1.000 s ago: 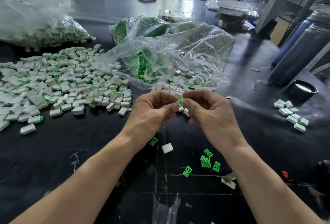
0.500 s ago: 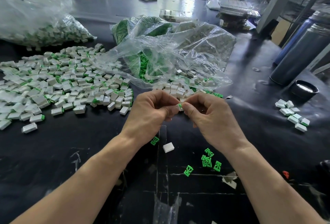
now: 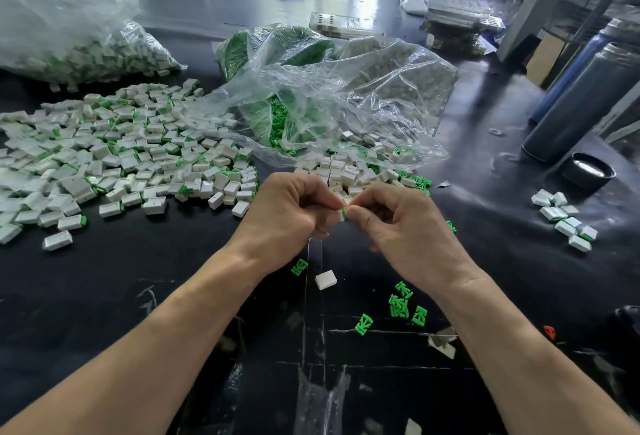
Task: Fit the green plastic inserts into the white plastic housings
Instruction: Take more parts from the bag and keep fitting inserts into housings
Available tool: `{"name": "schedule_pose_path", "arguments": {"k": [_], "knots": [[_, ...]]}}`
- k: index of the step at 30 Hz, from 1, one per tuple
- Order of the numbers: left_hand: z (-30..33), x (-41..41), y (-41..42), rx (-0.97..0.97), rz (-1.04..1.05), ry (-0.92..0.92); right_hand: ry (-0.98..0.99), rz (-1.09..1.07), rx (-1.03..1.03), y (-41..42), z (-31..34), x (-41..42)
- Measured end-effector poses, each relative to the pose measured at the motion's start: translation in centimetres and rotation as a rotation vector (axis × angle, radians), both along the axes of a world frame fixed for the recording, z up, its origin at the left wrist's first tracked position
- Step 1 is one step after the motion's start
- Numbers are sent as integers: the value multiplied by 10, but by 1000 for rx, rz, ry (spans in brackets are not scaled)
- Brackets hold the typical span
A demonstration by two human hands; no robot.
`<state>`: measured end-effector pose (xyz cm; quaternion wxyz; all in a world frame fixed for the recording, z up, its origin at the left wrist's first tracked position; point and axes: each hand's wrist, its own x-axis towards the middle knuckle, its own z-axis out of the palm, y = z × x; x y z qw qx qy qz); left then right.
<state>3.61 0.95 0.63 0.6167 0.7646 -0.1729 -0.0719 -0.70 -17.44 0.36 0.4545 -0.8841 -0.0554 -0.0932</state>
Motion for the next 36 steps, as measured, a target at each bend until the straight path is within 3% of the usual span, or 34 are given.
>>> {"name": "schedule_pose_path", "arguments": {"k": [11, 16, 20, 28, 36], "knots": [[-8, 0, -9, -74, 98, 87, 30, -104, 65, 5, -9, 3], [-10, 2, -13, -132, 84, 134, 96, -120, 430, 6, -9, 5], [-8, -2, -18, -240, 42, 137, 200, -118, 571, 19, -8, 3], [-7, -10, -25, -311, -55, 220, 274, -160, 634, 37, -7, 2], [-9, -10, -28, -260, -45, 178, 145, -336, 396, 41, -18, 8]]}}
